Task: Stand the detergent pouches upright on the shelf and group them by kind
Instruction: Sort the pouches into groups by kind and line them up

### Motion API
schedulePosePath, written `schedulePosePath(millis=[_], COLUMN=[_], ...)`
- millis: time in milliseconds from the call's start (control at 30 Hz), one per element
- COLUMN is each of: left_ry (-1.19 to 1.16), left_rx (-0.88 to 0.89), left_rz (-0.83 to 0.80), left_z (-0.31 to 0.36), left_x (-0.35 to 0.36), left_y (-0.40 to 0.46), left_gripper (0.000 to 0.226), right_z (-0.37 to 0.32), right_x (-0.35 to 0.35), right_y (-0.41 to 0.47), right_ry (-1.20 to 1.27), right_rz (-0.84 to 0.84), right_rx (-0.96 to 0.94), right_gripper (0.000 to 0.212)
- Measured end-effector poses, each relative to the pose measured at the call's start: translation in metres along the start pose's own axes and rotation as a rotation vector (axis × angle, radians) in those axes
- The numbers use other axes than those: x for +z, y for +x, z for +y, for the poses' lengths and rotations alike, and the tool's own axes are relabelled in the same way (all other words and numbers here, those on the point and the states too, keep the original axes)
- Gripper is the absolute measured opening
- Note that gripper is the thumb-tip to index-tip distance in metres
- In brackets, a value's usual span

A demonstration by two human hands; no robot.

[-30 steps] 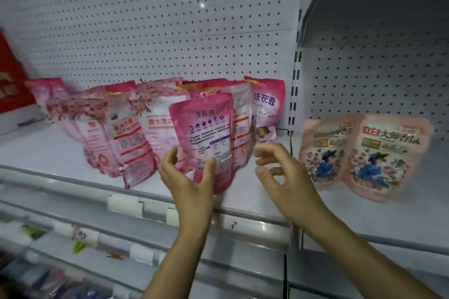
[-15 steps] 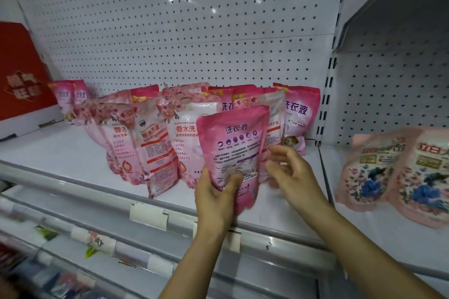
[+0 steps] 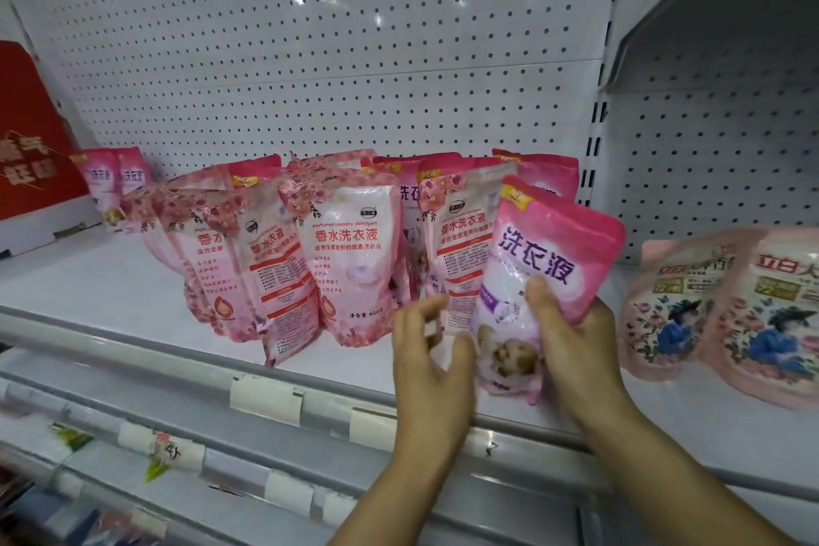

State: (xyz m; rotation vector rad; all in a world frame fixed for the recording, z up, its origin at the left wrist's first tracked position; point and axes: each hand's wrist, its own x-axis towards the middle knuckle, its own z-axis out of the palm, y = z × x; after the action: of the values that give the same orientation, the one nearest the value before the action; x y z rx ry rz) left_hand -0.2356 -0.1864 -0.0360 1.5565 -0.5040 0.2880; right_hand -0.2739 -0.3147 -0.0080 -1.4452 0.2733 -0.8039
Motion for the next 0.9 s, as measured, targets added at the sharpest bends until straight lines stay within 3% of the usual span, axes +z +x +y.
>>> schedulePosePath(millis=[133, 200, 300, 533, 633, 767, 833, 900], left_ry=[-0.023, -0.033, 0.056, 0.227, 0.203, 0.082, -0.058, -0.157], left_rx=[-0.181, -0.215, -0.191, -0.096, -0.101, 0.042, -0.006, -0.108], left_rz=[-0.034, -0.068, -0.099, -0.101, -0.098, 0.015, -0.100, -0.322], left_z=[-0.003, -0.003, -0.012, -0.024, -0.016, 0.005, 0.017, 0.024], left_x=[0.010, 0.017, 0.024, 0.035, 0.031, 0.008, -0.004, -0.008], left_y=[0.041, 0.059, 0.073, 0.067, 0.066, 0.041, 0.026, 0.018], left_gripper=[0.060, 0.054, 0.033, 0.049, 0.044, 0.032, 0.031, 0.051], right_z=[-0.005, -0.010, -0.018, -0.022, -0.025, -0.026, -0.031, -0.038], right_x=[-0.018, -0.025, -0.035, -0.043, -0.041, -0.040, -0.037, -0.028], right_y=[-0.003, -0.004, -0.007, -0.011, -0.011, -0.005, -0.002, -0.002], right_ry=[-0.029, -0.049, -0.071, -0.077, -0.072, 0.009, 0.094, 0.198], right_rz=[0.106, 0.124, 0.130, 0.174, 0.178, 0.179, 0.152, 0.089], right_rx=[-0.020, -0.034, -0.061, -0.077, -0.063, -0.006, 0.028, 0.037], right_gripper=[0.020, 0.019, 0.018, 0.021, 0.028, 0.027, 0.021, 0.019])
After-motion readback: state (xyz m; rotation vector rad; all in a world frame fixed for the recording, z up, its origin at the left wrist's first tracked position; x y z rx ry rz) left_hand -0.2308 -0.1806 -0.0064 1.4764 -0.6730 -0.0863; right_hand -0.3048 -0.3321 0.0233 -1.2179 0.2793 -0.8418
